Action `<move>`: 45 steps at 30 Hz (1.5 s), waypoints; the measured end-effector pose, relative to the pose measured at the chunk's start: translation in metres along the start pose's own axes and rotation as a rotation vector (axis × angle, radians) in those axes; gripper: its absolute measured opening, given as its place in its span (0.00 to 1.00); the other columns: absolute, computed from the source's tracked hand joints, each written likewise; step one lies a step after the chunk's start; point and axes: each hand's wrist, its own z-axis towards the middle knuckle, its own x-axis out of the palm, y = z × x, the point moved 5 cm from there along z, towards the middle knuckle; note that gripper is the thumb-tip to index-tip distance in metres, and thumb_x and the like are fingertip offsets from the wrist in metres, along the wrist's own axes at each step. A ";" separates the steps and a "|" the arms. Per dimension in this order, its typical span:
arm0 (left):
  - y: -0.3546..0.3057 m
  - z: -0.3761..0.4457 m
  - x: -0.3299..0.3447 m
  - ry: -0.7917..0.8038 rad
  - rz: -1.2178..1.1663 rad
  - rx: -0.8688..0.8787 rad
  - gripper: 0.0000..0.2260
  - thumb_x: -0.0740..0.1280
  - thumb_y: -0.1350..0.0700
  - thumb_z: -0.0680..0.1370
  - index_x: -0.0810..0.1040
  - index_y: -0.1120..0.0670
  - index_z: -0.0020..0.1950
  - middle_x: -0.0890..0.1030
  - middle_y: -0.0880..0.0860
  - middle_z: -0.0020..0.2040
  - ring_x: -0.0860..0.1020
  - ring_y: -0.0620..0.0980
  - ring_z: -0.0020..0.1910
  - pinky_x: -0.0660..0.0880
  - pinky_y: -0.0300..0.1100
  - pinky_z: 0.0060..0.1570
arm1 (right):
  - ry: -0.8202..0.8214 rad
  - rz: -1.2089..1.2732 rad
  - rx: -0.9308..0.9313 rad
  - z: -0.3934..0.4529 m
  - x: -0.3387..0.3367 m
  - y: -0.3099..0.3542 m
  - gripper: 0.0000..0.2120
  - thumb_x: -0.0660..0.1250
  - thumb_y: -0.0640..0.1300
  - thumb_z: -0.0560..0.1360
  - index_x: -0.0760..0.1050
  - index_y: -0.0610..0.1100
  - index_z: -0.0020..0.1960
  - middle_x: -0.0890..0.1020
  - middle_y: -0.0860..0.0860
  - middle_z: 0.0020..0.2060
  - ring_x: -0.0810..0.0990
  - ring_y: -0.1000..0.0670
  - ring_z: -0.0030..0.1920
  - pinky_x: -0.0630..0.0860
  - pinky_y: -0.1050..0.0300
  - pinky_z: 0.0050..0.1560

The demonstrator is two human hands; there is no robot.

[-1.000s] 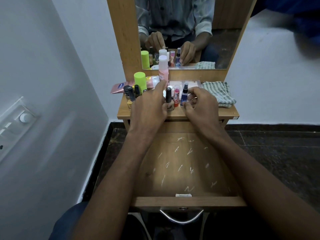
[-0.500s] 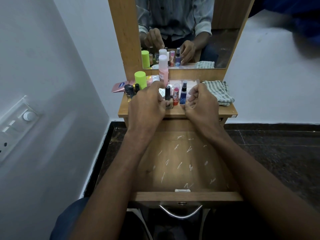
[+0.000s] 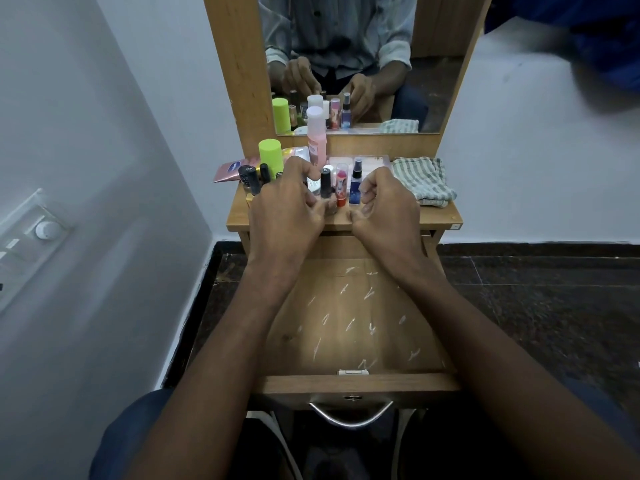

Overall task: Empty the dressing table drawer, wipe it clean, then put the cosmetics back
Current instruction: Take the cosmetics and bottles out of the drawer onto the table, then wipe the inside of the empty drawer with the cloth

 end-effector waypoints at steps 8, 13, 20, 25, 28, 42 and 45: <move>-0.023 -0.005 0.015 0.023 -0.051 0.134 0.06 0.78 0.51 0.77 0.86 0.48 0.52 0.87 0.45 0.42 0.84 0.45 0.42 0.83 0.46 0.41 | -0.014 -0.087 -0.066 0.007 -0.015 -0.009 0.13 0.76 0.37 0.69 0.75 0.44 0.49 0.78 0.50 0.45 0.76 0.50 0.43 0.74 0.56 0.43; -0.044 -0.006 0.038 0.091 -0.006 0.196 0.08 0.71 0.52 0.81 0.87 0.49 0.57 0.88 0.50 0.47 0.85 0.52 0.45 0.84 0.50 0.44 | -0.034 -0.281 -0.086 0.016 -0.030 -0.028 0.11 0.77 0.42 0.70 0.81 0.44 0.52 0.80 0.46 0.51 0.77 0.45 0.54 0.76 0.51 0.51; -0.062 -0.006 0.056 0.127 0.006 0.173 0.08 0.72 0.52 0.80 0.87 0.50 0.58 0.88 0.52 0.48 0.86 0.54 0.45 0.84 0.51 0.45 | 0.039 -0.508 -0.019 0.020 -0.041 -0.048 0.16 0.75 0.43 0.74 0.82 0.38 0.59 0.82 0.42 0.56 0.78 0.42 0.56 0.76 0.51 0.51; -0.061 -0.008 0.072 0.245 -0.172 0.021 0.11 0.71 0.51 0.81 0.86 0.51 0.63 0.88 0.50 0.49 0.85 0.47 0.44 0.84 0.48 0.52 | -0.068 -0.313 0.138 0.018 -0.066 -0.047 0.16 0.74 0.39 0.74 0.84 0.41 0.61 0.85 0.43 0.56 0.82 0.44 0.54 0.70 0.60 0.43; -0.069 -0.012 0.077 0.312 -0.296 0.047 0.22 0.70 0.53 0.83 0.74 0.49 0.77 0.86 0.50 0.61 0.85 0.48 0.50 0.81 0.47 0.59 | -0.131 -0.081 0.200 0.018 -0.094 -0.044 0.10 0.74 0.46 0.71 0.86 0.47 0.51 0.87 0.49 0.45 0.83 0.50 0.45 0.69 0.64 0.36; -0.009 -0.039 0.031 0.280 -0.219 0.163 0.14 0.74 0.41 0.78 0.79 0.50 0.51 0.83 0.47 0.44 0.81 0.45 0.40 0.79 0.45 0.37 | 0.649 0.439 0.242 -0.003 -0.076 -0.014 0.17 0.80 0.41 0.72 0.80 0.37 0.57 0.87 0.40 0.48 0.88 0.42 0.49 0.84 0.51 0.47; 0.021 -0.048 0.034 0.395 -0.317 0.015 0.10 0.74 0.47 0.79 0.80 0.50 0.55 0.86 0.47 0.48 0.85 0.45 0.44 0.83 0.50 0.43 | 0.715 0.371 0.290 -0.018 -0.049 -0.012 0.17 0.82 0.36 0.69 0.81 0.38 0.54 0.88 0.39 0.46 0.88 0.38 0.49 0.85 0.45 0.51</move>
